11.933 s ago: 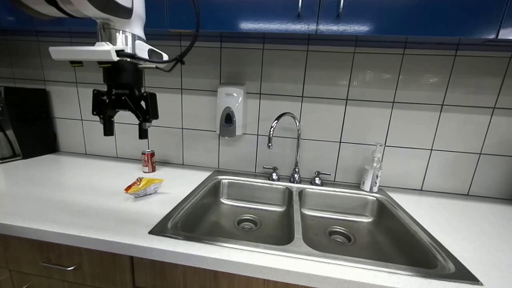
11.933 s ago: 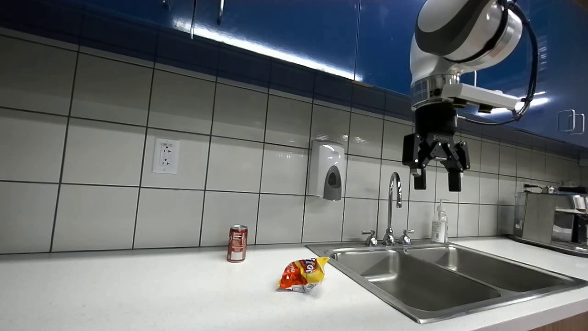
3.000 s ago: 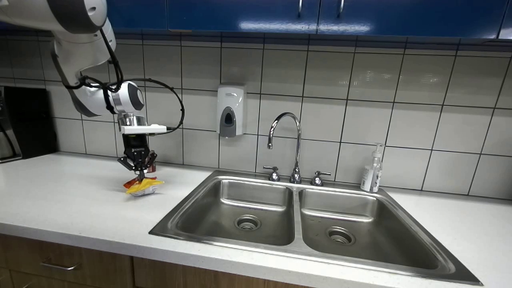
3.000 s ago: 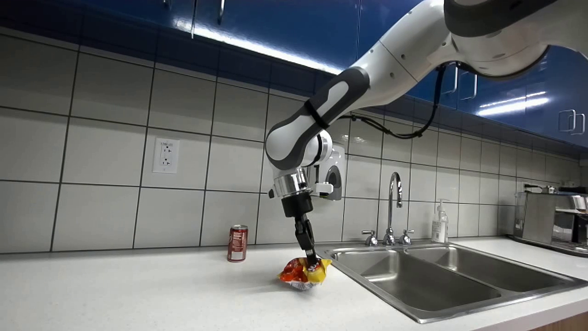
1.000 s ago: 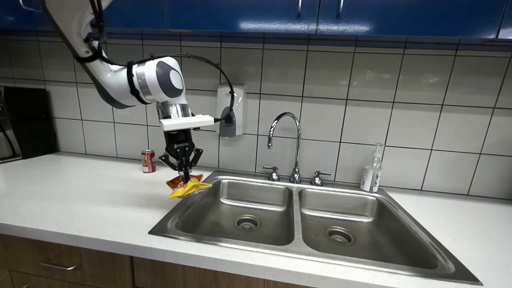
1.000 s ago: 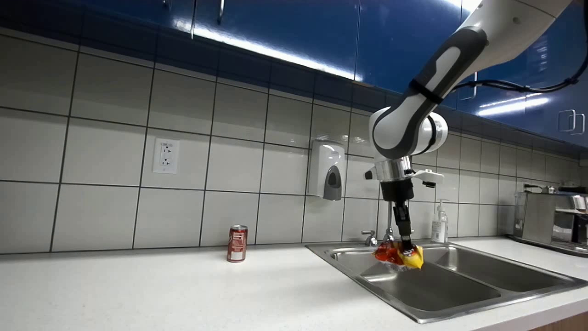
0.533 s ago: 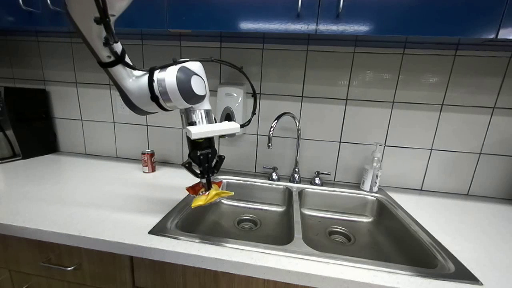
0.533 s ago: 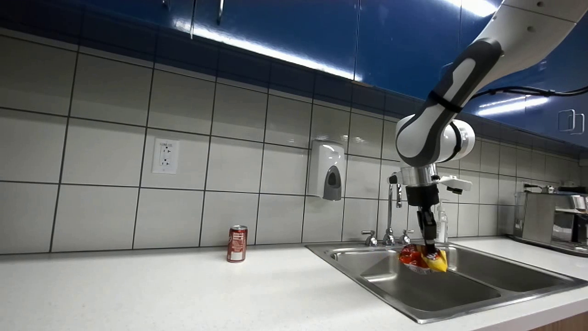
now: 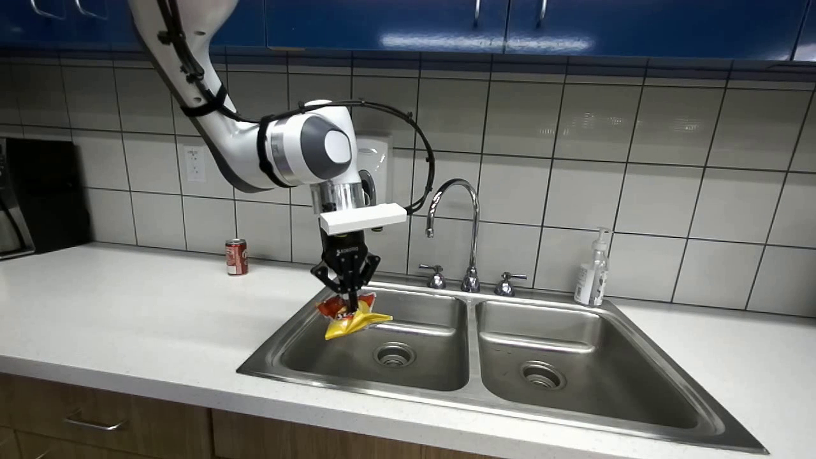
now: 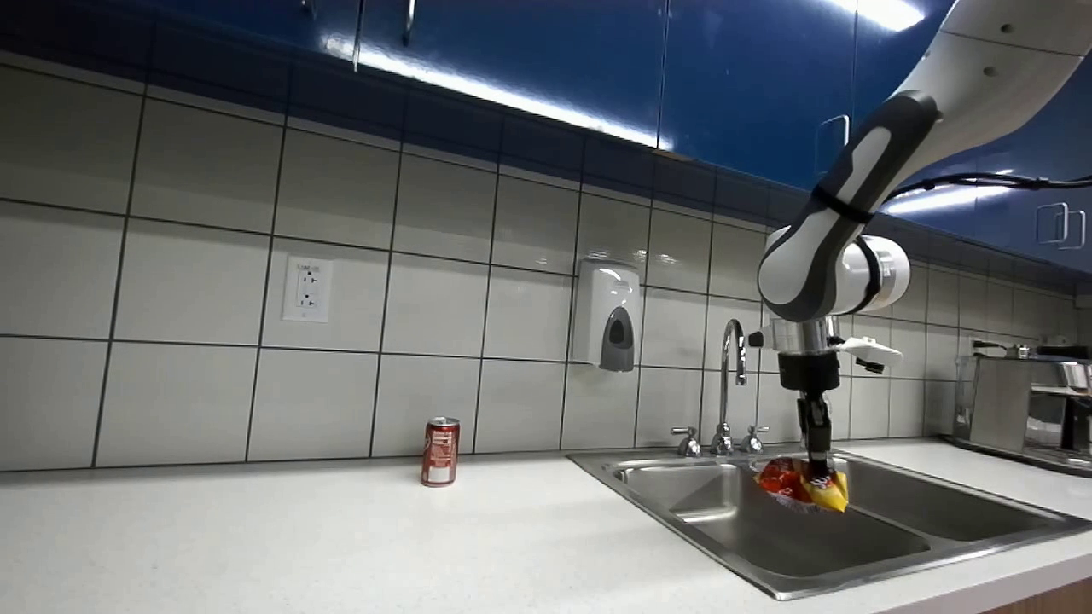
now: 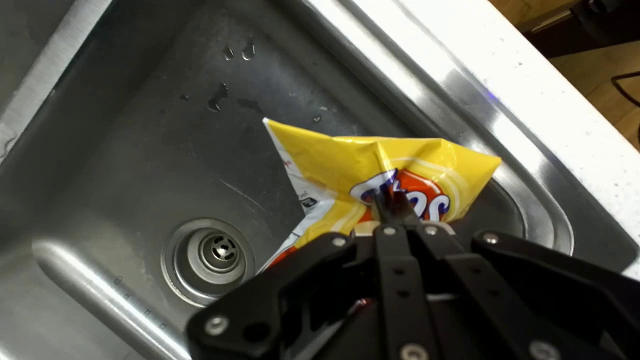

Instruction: Put the orange packet into the sink

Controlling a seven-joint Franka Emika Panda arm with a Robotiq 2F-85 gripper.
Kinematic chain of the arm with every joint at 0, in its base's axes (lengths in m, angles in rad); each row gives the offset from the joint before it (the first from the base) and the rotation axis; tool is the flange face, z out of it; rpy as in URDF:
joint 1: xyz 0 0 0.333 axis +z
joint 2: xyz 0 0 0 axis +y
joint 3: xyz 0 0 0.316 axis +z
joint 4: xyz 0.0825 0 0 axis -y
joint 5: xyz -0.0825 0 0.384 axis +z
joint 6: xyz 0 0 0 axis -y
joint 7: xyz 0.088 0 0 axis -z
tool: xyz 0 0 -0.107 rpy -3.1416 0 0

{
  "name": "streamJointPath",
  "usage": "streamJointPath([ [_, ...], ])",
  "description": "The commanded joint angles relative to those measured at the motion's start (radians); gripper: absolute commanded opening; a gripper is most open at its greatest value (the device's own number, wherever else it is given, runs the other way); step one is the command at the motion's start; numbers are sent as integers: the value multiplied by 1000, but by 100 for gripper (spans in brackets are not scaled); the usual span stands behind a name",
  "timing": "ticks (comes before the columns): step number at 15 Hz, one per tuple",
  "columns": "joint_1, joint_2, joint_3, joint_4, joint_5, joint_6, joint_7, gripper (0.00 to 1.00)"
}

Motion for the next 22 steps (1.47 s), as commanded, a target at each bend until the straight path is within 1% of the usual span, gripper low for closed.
streamJointPath([
  [1, -24, 47, 0, 30, 34, 45, -45, 0],
  [12, -76, 219, 17, 101, 69, 186, -40, 0],
  [18, -115, 293, 41, 111, 98, 273, -44, 0],
  [22, -138, 325, 57, 104, 95, 318, -42, 0],
])
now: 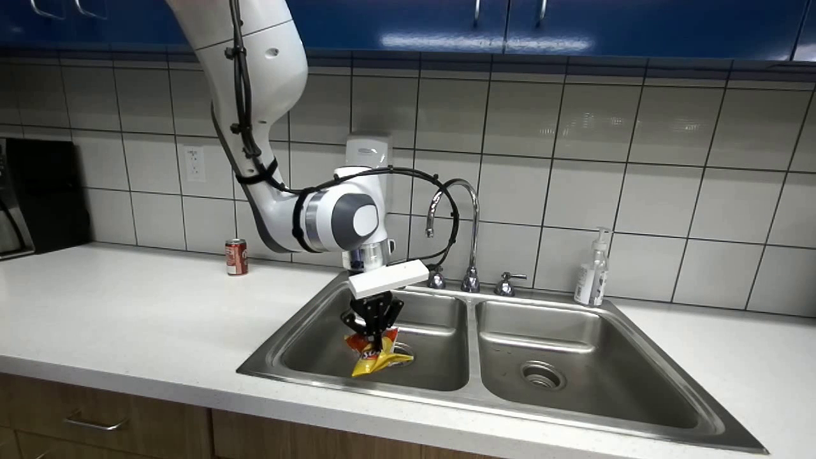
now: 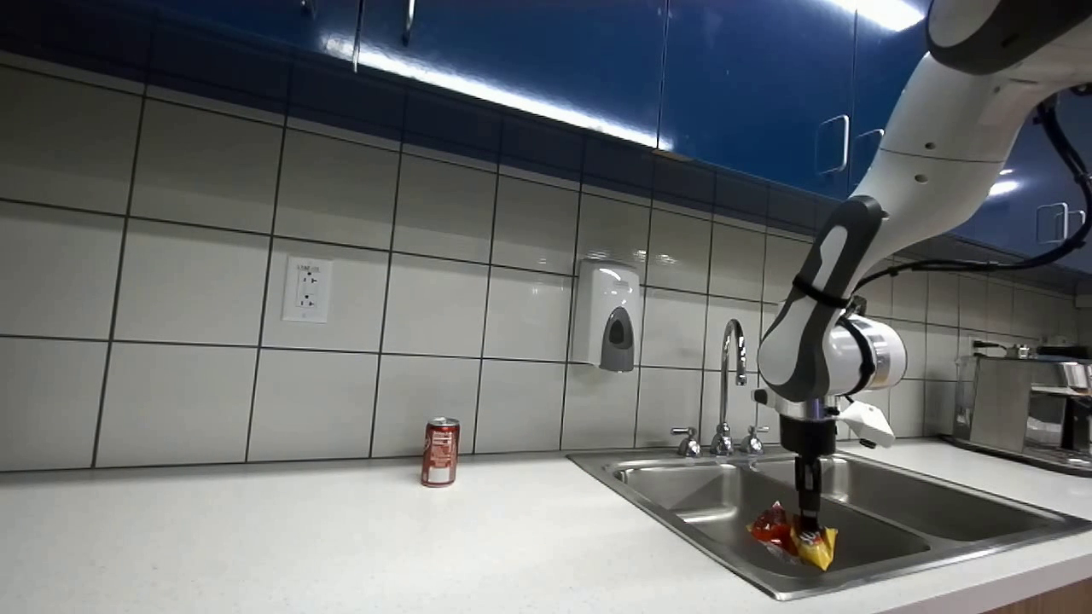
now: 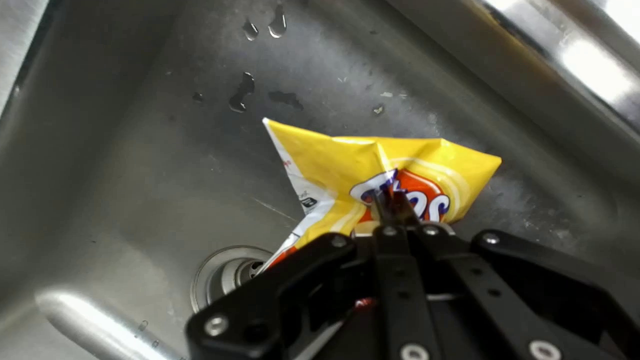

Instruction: Put the orange packet into the sink

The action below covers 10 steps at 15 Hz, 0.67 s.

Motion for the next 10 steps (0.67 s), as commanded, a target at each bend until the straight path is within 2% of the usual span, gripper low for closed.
streamJointPath([
  [1, -52, 34, 41, 9, 21, 42, -38, 0],
  [10, -119, 138, 79, 14, 20, 103, -40, 0],
])
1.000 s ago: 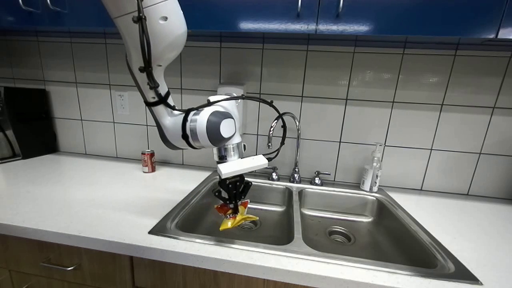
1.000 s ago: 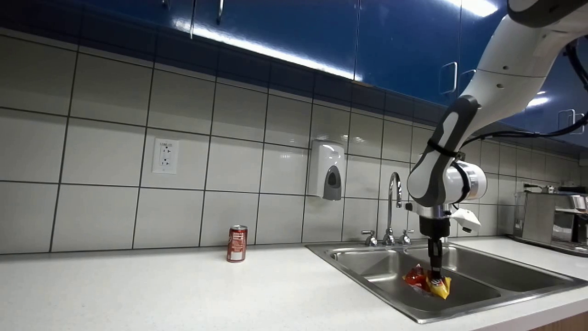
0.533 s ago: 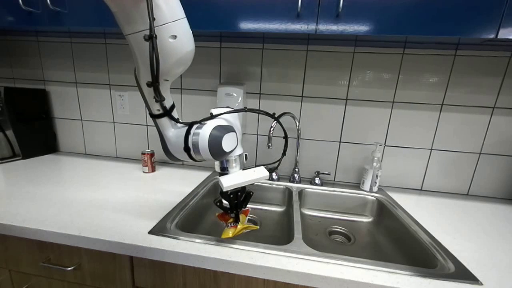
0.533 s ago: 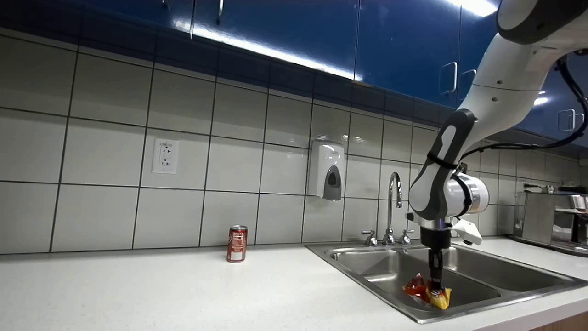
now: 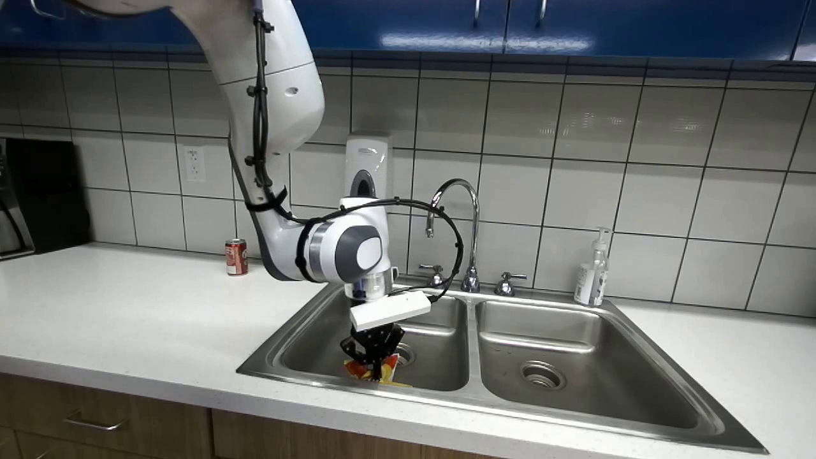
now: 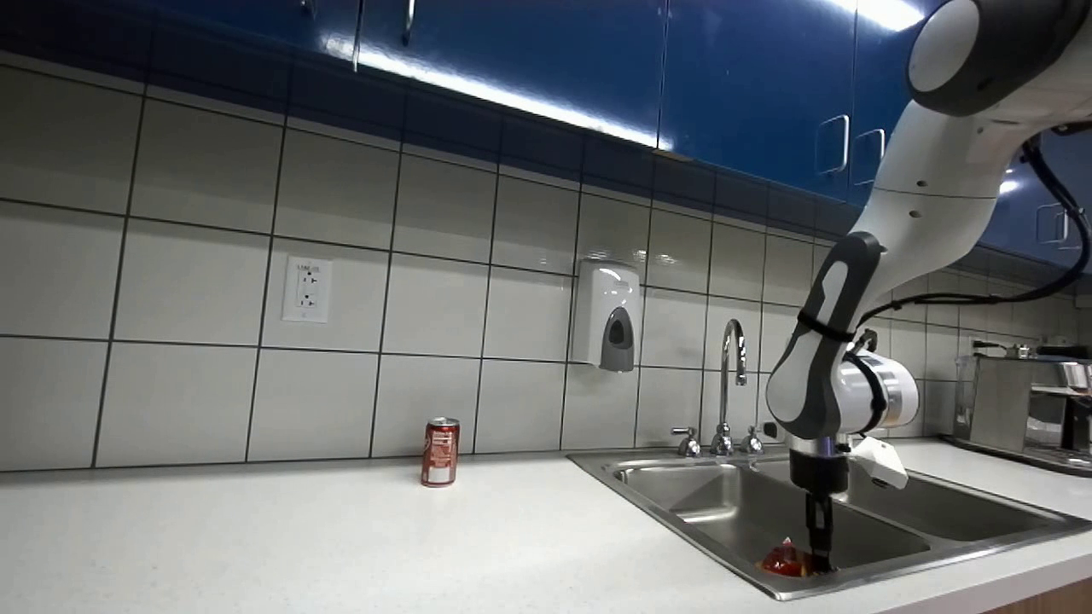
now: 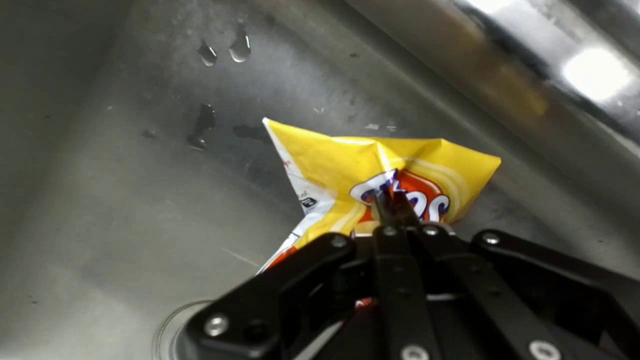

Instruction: Put the orange packet into the sink

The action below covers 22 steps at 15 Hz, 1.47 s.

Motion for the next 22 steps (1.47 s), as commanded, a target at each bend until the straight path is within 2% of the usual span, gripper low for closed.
streamJointPath([
  [1, -59, 46, 41, 15, 17, 37, -41, 0],
  [9, -122, 87, 83, 33, 26, 41, -47, 0],
  [10, -128, 87, 89, 35, 29, 36, -47, 26],
  [12, -136, 87, 96, 38, 32, 32, -44, 34],
  [20, -121, 45, 92, 33, 25, 14, -27, 95],
  [21, -115, 34, 91, 30, 23, 11, -24, 100],
  [22, -109, 26, 88, 28, 21, 8, -21, 100],
])
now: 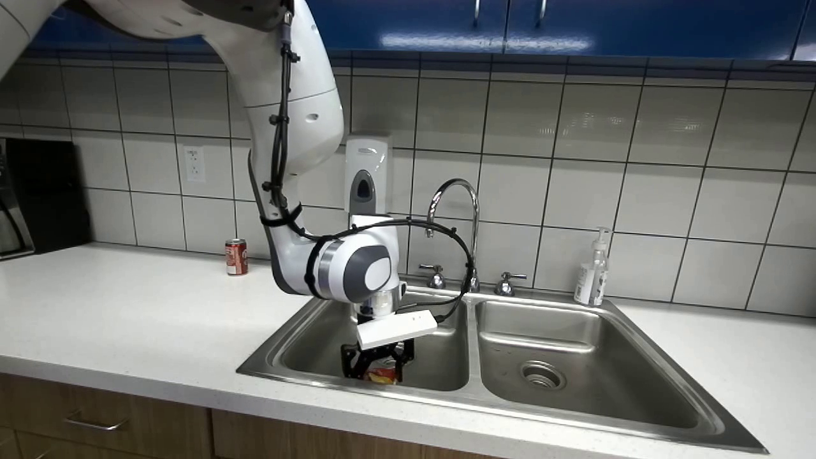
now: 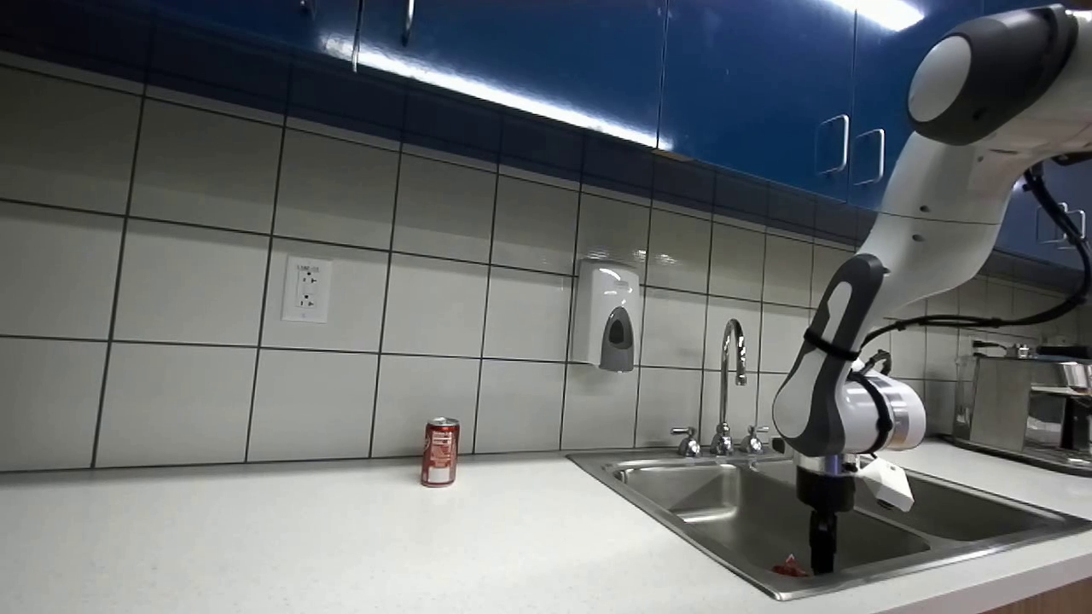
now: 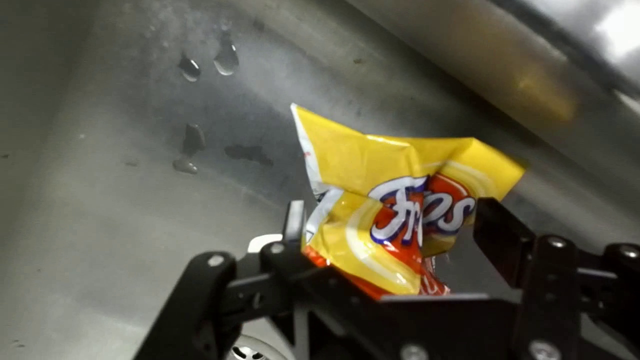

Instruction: Put the orange packet into the sink

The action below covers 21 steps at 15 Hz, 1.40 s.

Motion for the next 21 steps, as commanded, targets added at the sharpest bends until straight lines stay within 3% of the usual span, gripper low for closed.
streamJointPath([
  [1, 7, -62, 7, -11, 3, -35, -18, 100],
  [14, 148, -262, -16, -47, -24, -119, 9, 100],
  [21, 218, -372, -1, -51, 24, -268, 23, 100],
])
